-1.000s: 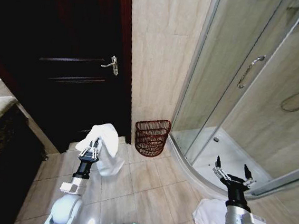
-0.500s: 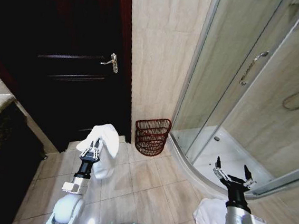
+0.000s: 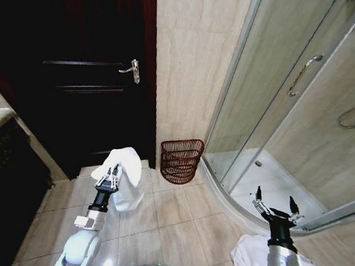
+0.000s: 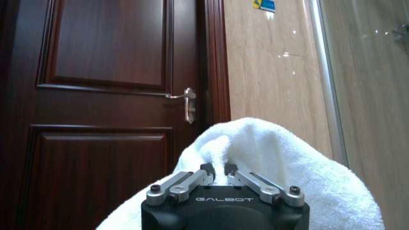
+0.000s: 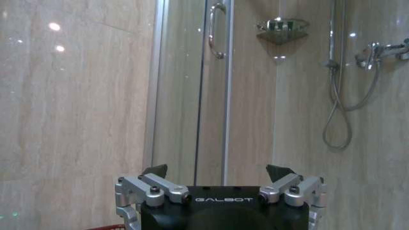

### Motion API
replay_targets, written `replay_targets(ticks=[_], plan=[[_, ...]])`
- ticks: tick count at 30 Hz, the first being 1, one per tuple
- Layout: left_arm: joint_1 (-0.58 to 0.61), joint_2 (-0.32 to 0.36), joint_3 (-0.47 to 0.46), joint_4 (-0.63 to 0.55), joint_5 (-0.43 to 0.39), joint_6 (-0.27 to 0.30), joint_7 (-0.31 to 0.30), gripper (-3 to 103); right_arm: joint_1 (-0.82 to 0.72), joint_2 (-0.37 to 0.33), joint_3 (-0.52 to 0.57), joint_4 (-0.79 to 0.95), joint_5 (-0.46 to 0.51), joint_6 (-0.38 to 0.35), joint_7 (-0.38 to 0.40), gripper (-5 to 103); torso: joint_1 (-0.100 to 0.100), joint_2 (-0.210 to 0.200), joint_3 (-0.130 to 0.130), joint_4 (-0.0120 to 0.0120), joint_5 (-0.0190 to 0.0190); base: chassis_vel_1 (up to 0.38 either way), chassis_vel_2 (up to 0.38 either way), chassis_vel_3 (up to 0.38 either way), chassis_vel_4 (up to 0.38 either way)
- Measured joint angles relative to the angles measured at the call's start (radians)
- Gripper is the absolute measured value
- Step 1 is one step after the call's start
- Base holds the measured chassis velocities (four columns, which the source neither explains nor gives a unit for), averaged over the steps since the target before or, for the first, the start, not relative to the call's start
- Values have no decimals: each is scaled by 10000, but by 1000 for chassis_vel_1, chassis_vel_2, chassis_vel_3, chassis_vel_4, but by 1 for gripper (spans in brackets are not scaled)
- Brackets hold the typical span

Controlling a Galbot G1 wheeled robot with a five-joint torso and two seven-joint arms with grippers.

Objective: Discard the used towel into the hamper.

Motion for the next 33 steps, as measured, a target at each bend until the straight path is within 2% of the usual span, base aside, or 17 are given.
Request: replay_targets(ticks=[18, 27, 33], plan=[[-18, 29, 22, 92, -5, -34, 23, 6, -67, 0, -51, -76, 55, 85, -86, 100, -252, -609, -358, 0, 0, 0, 0, 0, 0], [-87, 65, -1, 335, 35, -327, 39, 6, -37, 0, -9, -224, -273, 170, 65, 100, -390, -929, -539, 0, 0, 0, 0, 0, 0], [-178, 91, -35, 392, 96, -466, 54, 6, -63, 0, 39, -239, -273, 171, 8, 100, -419, -989, -569, 0, 1, 0, 0, 0, 0]])
